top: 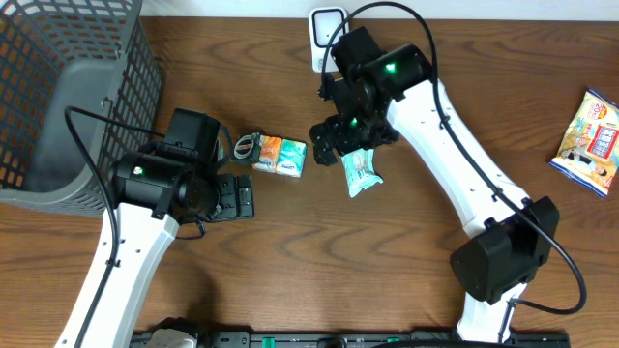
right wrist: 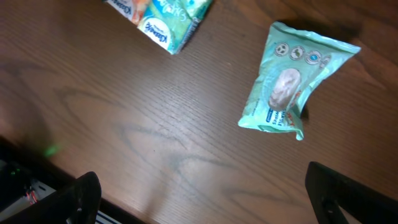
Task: Scan the item barcode
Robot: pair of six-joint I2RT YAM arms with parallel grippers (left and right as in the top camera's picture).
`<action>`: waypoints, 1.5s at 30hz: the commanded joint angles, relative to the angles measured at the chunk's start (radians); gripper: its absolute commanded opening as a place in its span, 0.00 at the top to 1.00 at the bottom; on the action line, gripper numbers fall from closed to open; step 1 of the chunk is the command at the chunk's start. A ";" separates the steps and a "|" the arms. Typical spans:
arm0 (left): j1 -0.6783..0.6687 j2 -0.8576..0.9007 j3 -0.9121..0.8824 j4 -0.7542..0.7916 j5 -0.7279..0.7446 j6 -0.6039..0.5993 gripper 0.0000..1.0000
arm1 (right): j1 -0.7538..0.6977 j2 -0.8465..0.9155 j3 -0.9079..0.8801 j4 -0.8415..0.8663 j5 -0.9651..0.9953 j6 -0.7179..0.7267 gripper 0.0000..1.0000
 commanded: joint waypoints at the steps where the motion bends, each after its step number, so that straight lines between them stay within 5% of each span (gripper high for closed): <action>1: 0.003 0.003 -0.004 -0.003 0.009 -0.009 0.02 | 0.011 -0.001 0.011 0.002 0.007 0.012 0.01; 45: 0.003 0.003 -0.004 -0.003 0.009 -0.009 0.02 | 0.087 -0.001 0.009 0.082 -0.034 0.012 0.01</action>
